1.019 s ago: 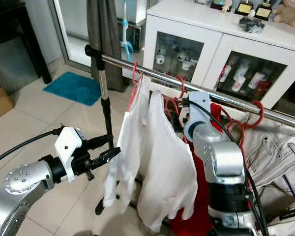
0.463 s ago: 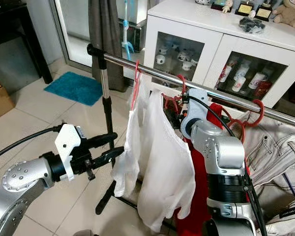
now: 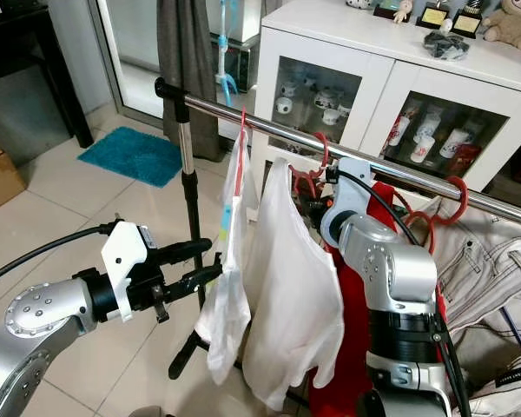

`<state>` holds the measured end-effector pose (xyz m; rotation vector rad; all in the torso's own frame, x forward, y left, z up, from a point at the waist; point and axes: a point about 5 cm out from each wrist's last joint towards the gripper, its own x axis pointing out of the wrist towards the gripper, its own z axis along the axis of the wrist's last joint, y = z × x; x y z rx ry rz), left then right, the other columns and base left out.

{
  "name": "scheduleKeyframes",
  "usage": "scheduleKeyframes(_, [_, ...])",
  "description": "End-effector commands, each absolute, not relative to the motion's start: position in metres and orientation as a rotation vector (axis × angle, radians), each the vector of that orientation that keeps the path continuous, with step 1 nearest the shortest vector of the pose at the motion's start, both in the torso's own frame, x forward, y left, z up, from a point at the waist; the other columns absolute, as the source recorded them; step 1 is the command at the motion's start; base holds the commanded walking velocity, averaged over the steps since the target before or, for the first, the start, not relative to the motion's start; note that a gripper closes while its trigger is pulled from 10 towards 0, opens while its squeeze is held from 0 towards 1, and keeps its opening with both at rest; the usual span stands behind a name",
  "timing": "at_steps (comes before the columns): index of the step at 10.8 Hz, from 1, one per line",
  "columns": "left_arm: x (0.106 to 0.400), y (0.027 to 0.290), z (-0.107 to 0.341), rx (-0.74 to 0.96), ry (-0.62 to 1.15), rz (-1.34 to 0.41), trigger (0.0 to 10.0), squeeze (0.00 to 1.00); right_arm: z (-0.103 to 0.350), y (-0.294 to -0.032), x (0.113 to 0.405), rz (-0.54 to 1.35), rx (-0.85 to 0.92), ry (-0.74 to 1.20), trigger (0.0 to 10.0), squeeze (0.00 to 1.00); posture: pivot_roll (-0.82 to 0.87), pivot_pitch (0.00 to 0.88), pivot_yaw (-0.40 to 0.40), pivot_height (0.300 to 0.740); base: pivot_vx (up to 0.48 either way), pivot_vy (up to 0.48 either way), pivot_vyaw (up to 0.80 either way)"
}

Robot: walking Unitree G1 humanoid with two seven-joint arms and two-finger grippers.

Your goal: Hang hanger

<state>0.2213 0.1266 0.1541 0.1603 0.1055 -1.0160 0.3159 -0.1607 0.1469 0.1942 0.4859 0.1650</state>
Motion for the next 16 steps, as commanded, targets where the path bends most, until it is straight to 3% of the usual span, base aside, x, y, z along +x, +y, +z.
scheduleKeyframes(1, [0.224,0.124,0.158,0.18,0.084,-1.028,10.0,0.0,0.146,-0.167,0.313,0.141,0.193,0.482,0.0,0.0,0.08,0.0,-0.072,0.74,0.0,0.0,0.0])
scheduleKeyframes(8, [0.235,0.117,0.157,0.198,0.051,-1.007,10.0,0.0,0.154,-0.164,0.313,0.145,0.182,0.405,0.0,0.0,0.08,0.0,-0.057,0.74,0.0,0.0,0.0])
scheduleKeyframes(10, [0.238,0.118,0.152,0.166,0.07,-0.877,10.0,0.0,0.169,-0.167,0.307,0.141,0.159,0.314,0.0,0.0,0.06,0.0,-0.055,0.74,0.0,0.0,0.0])
scheduleKeyframes(14, [0.236,0.128,0.136,0.056,0.117,-0.537,10.0,0.0,0.164,-0.158,0.254,0.235,-0.067,0.256,0.0,0.0,0.06,0.022,-0.094,0.74,0.0,0.0,0.0])
scheduleKeyframes(16, [0.232,0.129,0.135,0.11,0.088,-0.522,10.0,0.0,0.152,-0.153,0.241,0.23,0.008,0.281,0.0,0.0,0.07,0.031,-0.098,0.74,0.0,0.0,0.0])
